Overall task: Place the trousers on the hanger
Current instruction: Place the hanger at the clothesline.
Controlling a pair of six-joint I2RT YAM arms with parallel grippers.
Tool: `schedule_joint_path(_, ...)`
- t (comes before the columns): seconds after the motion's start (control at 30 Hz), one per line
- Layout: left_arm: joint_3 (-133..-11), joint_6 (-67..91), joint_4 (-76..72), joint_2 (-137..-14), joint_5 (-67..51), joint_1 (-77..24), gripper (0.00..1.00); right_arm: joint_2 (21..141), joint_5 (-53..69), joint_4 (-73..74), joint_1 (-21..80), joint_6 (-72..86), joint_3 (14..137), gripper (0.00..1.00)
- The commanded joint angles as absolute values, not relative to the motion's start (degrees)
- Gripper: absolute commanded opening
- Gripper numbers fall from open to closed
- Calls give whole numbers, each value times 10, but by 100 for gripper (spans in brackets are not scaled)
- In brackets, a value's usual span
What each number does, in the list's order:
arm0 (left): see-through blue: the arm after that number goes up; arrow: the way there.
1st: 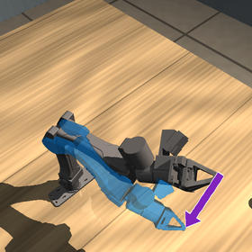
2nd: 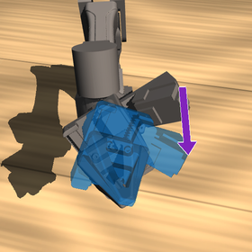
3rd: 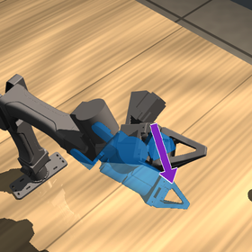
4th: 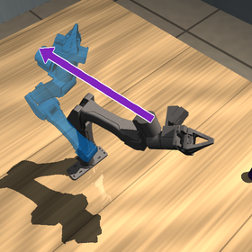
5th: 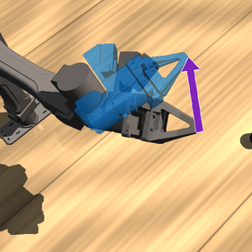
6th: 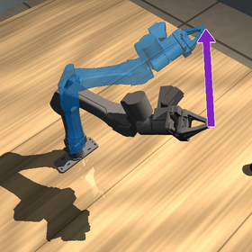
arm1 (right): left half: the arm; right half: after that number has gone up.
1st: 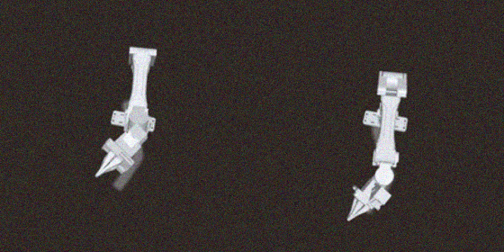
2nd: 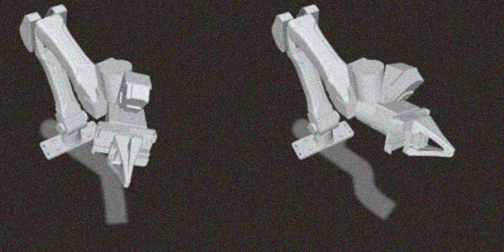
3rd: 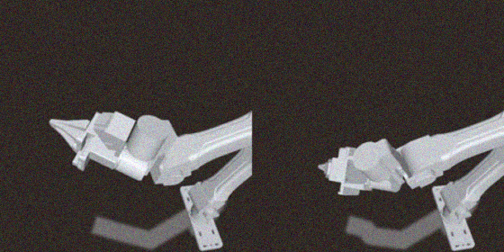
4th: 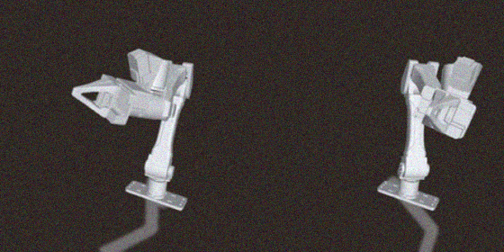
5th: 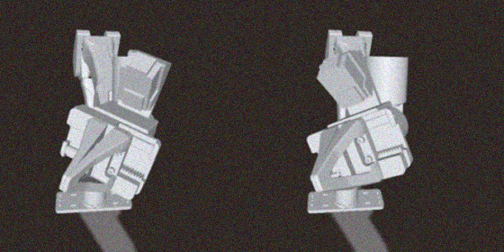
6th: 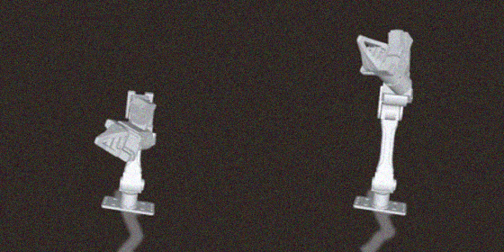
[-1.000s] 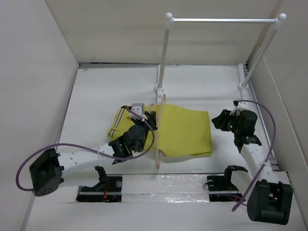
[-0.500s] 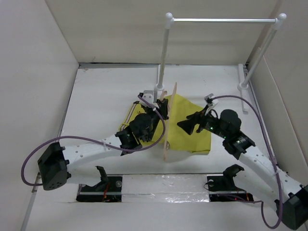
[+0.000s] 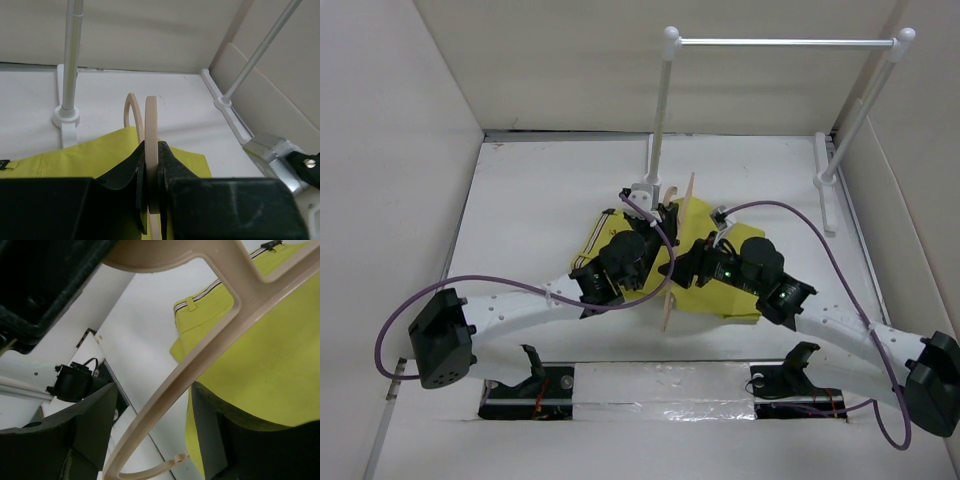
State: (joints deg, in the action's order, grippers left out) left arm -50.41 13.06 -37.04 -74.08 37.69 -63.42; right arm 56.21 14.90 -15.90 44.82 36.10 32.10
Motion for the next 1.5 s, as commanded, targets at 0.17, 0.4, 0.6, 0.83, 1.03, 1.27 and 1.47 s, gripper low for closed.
schedule_joint_path(0.17, -581, 121, -476, -745, 386, -638, 0, 594, 119, -254, 474, 409, 310, 55)
schedule_joint_path(0.4, -598, 126, -490, -766, 373, -638, 0, 594, 136, -307, 479, 438, 310, 25)
schedule_joint_path(0.6, -623, 130, -494, -773, 343, -633, 17, 542, 100, -287, 470, 439, 331, 14)
schedule_joint_path(0.83, -679, 113, -454, -769, 300, -621, 54, 492, 129, -258, 385, 453, 361, 5)
schedule_joint_path(1.03, -666, 92, -472, -724, 305, -615, 60, 474, 177, -273, 310, 482, 374, 0)
schedule_joint_path(1.27, -619, 89, -479, -669, 324, -591, 61, 492, 256, -305, 197, 523, 419, 0)
schedule_joint_path(1.47, -557, 148, -469, -635, 306, -568, 60, 536, 302, -342, 100, 555, 459, 0)
